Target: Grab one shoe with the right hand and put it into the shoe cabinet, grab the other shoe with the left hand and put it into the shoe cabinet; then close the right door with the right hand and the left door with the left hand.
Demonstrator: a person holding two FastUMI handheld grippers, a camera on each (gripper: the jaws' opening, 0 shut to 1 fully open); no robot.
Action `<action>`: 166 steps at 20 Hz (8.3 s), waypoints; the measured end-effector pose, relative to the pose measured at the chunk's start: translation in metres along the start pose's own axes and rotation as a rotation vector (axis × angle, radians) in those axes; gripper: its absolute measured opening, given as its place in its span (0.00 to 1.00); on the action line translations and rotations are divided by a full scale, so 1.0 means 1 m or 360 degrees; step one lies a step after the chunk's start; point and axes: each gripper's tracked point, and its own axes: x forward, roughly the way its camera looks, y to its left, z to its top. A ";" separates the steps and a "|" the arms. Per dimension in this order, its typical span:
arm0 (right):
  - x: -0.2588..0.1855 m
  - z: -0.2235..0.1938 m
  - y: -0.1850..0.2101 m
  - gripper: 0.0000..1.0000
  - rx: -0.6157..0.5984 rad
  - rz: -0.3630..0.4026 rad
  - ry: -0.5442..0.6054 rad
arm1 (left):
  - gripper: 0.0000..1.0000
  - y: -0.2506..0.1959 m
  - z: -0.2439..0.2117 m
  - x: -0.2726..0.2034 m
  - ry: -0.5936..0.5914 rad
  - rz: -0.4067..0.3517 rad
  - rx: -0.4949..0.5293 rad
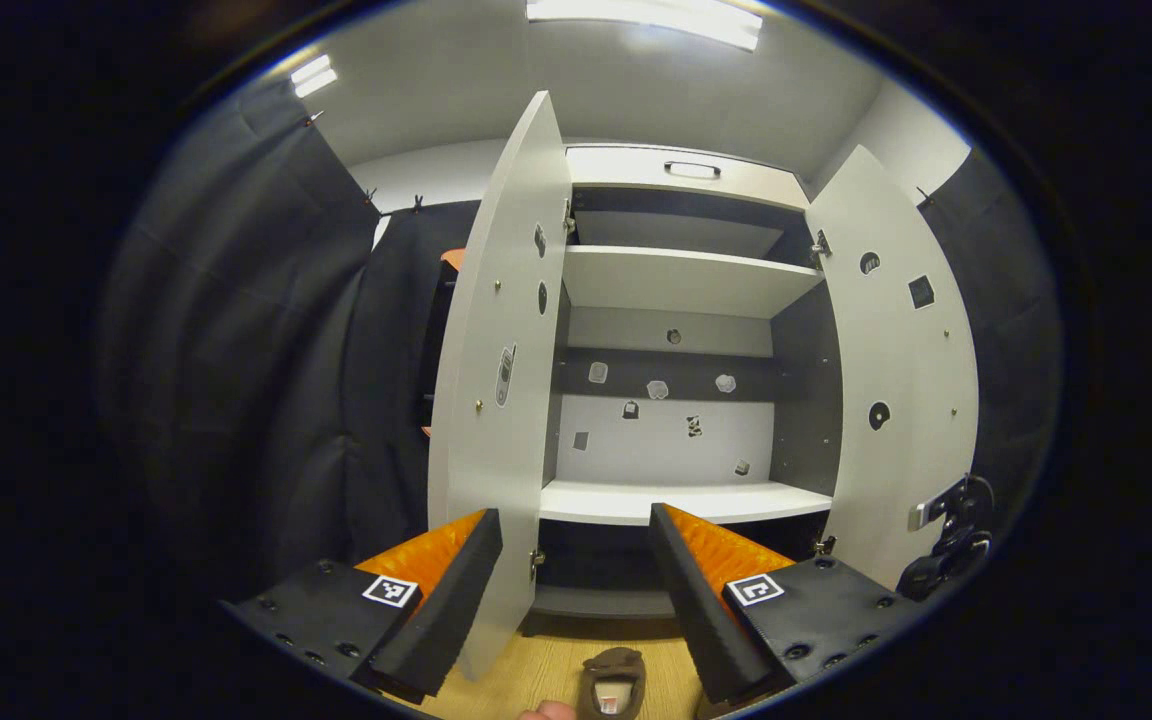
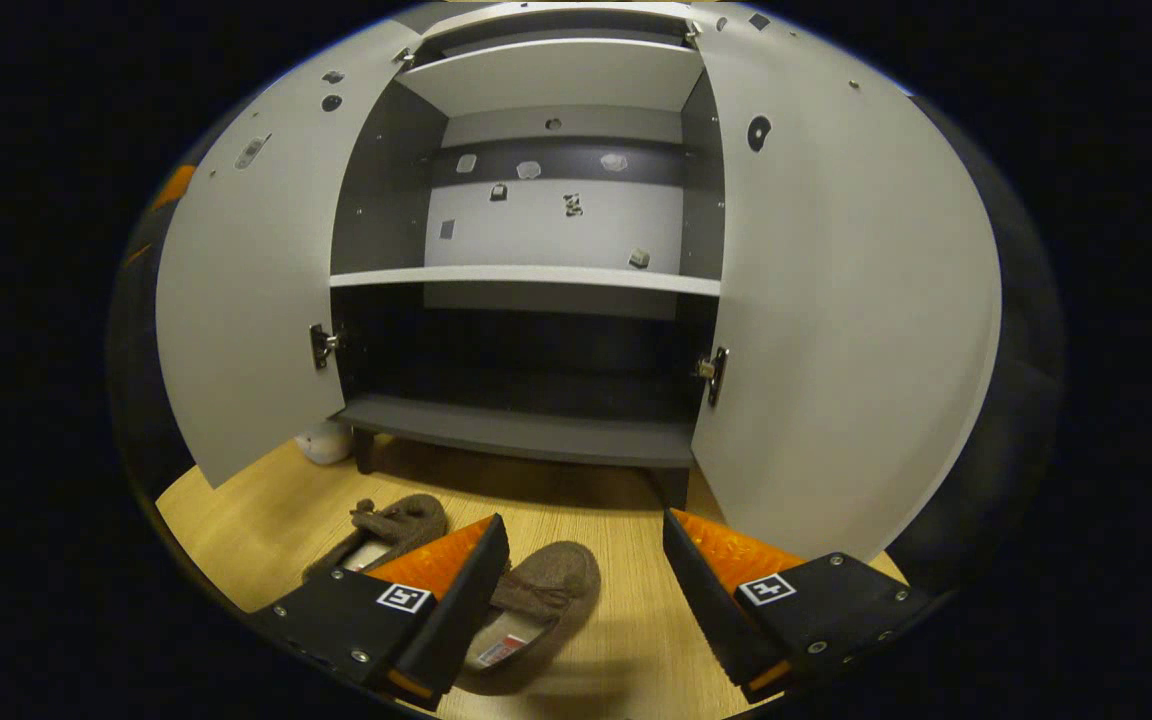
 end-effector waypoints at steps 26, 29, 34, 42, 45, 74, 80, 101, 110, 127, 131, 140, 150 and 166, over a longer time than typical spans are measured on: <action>0.074 -0.136 0.004 0.39 -0.0047 0.0092 0.0526 | 0.96 0.005 -0.011 0.001 0.0032 0.0015 -0.0033; 0.072 -0.133 -0.001 0.09 -0.0071 0.0077 0.0499 | 0.96 0.005 -0.012 -0.001 0.0036 0.0016 -0.0043; 0.042 -0.096 -0.007 0.04 -0.0037 0.0037 0.0350 | 0.96 0.008 -0.018 -0.006 0.0050 0.0015 -0.0054; -0.023 0.091 -0.016 0.05 0.0020 -0.0044 -0.0121 | 0.96 0.001 -0.033 -0.006 0.0100 -0.0029 -0.0077; -0.020 0.168 -0.018 0.04 0.0017 -0.0084 -0.0236 | 0.96 0.001 -0.036 -0.008 0.0100 -0.0032 -0.0069; 0.239 0.298 -0.062 0.20 0.0098 -0.0283 0.0271 | 0.96 0.028 -0.063 -0.016 0.0172 -0.0030 -0.0041; 0.207 0.313 -0.059 0.54 0.0034 -0.0185 0.0198 | 0.96 0.028 -0.066 -0.018 0.0181 -0.0028 -0.0054; -0.035 0.301 -0.022 0.94 0.0007 0.0051 -0.0478 | 0.96 -0.020 -0.091 -0.019 0.0335 -0.0214 -0.0124; -0.084 0.226 -0.027 0.94 0.0131 0.0079 -0.0572 | 0.96 -0.038 -0.140 0.008 0.0594 -0.0287 -0.0076; -0.116 0.160 -0.043 0.94 0.0198 0.0153 -0.0472 | 0.98 0.009 -0.405 0.046 0.1470 -0.0114 0.0017; -0.123 0.156 -0.051 0.94 0.0178 0.0094 -0.0469 | 0.97 0.008 -0.428 0.074 0.1437 -0.0130 0.0018; -0.122 0.145 -0.046 0.94 0.0177 0.0136 -0.0408 | 0.18 0.000 -0.403 0.076 0.1303 -0.0086 -0.0099; -0.116 0.142 -0.019 0.94 0.0144 0.0264 -0.0458 | 0.17 -0.008 -0.148 0.062 0.0724 -0.0066 -0.0185; -0.157 0.142 -0.052 0.94 0.0196 0.0120 -0.0462 | 0.17 -0.092 -0.041 0.321 0.0617 -0.0210 -0.0048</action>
